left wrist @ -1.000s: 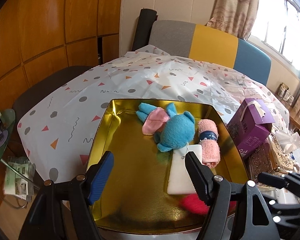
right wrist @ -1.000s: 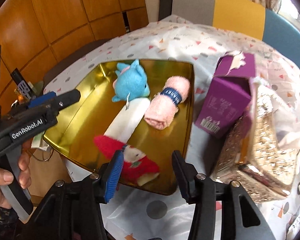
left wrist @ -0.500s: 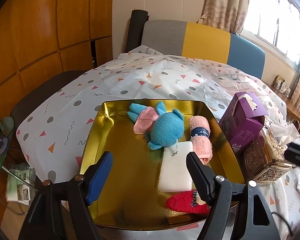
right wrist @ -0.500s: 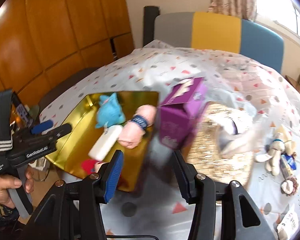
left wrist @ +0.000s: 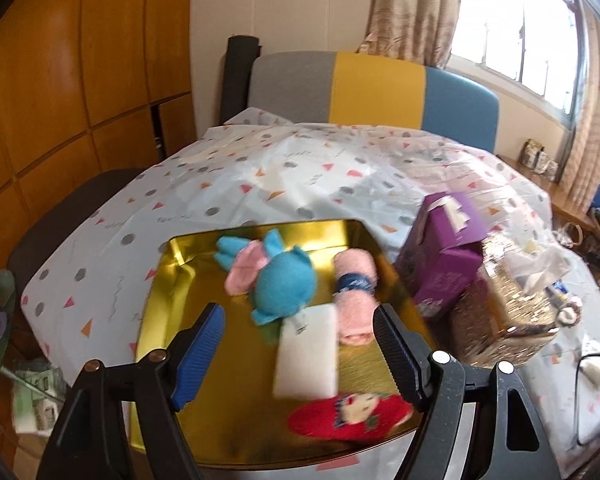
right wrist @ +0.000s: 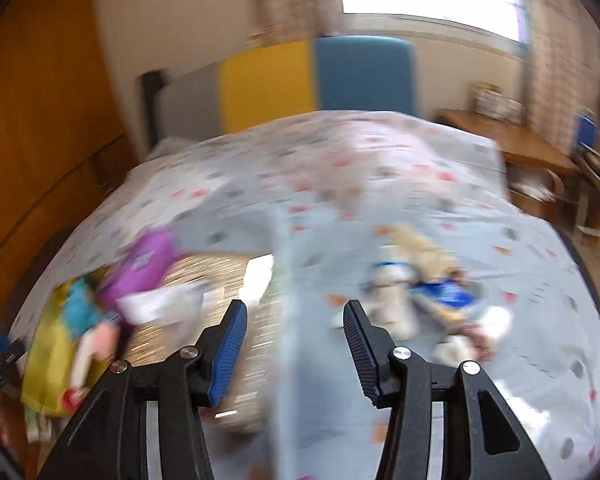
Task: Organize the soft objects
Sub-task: 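Move both grippers back toward the remaining items on the bed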
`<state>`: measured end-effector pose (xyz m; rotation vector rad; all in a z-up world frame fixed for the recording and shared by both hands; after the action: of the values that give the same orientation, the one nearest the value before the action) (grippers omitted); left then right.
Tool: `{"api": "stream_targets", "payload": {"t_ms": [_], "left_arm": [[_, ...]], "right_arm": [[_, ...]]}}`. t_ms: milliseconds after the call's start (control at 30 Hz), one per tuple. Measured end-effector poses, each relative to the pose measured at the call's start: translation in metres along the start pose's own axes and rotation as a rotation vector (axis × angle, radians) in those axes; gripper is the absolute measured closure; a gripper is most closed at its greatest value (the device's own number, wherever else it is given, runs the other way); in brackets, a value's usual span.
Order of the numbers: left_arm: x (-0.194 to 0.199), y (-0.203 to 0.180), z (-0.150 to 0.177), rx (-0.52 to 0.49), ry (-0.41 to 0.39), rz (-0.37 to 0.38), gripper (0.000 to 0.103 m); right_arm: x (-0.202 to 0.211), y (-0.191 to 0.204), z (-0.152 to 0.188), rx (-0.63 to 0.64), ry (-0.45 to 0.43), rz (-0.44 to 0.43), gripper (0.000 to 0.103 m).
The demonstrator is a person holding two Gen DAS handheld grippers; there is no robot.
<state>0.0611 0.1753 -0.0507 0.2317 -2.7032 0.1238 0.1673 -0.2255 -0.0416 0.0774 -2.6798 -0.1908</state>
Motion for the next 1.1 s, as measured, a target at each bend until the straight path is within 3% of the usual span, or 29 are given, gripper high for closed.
{"api": "stream_targets", "payload": {"t_ms": [167, 333, 400, 567, 700, 800, 900, 1100], "left_arm": [[0.002, -0.043, -0.022, -0.036, -0.015, 0.115, 0.026], [0.005, -0.117, -0.041, -0.109, -0.010, 0.277, 0.024], [0.005, -0.151, -0.047, -0.136, -0.005, 0.338, 0.024], [0.000, -0.245, -0.054, -0.221, 0.025, 0.457, 0.024], [-0.021, -0.315, -0.042, -0.222, 0.144, 0.538, 0.024], [-0.045, -0.352, -0.018, -0.209, 0.248, 0.539, 0.024], [-0.069, -0.378, 0.003, -0.222, 0.297, 0.499, 0.025], [-0.122, -0.404, 0.031, -0.187, 0.387, 0.427, 0.041]], "right_arm": [[-0.018, -0.110, 0.002, -0.125, -0.015, 0.262, 0.052], [-0.012, -0.196, 0.034, -0.356, 0.033, 0.417, 0.052], [-0.007, -0.211, 0.036, -0.456, 0.022, 0.412, 0.052], [-0.006, -0.217, 0.046, -0.569, 0.051, 0.366, 0.052], [-0.012, -0.209, 0.044, -0.565, 0.064, 0.341, 0.052], [-0.013, -0.206, 0.044, -0.557, 0.071, 0.333, 0.052], [-0.013, -0.206, 0.042, -0.568, 0.072, 0.326, 0.052], [-0.012, -0.206, 0.041, -0.611, 0.069, 0.295, 0.052]]}}
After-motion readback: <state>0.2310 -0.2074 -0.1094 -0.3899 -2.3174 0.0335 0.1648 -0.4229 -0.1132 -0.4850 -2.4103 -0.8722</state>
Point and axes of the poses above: each gripper's, at about its wrist camera, not at the fingertips, and x roughly against the way its jaws point, y to its left, z to its underside, the point moved 8 cm from there along -x, roughly the way its jaws point, and after that the axes turned 15 degrees about -y, right-handed, at the moved point
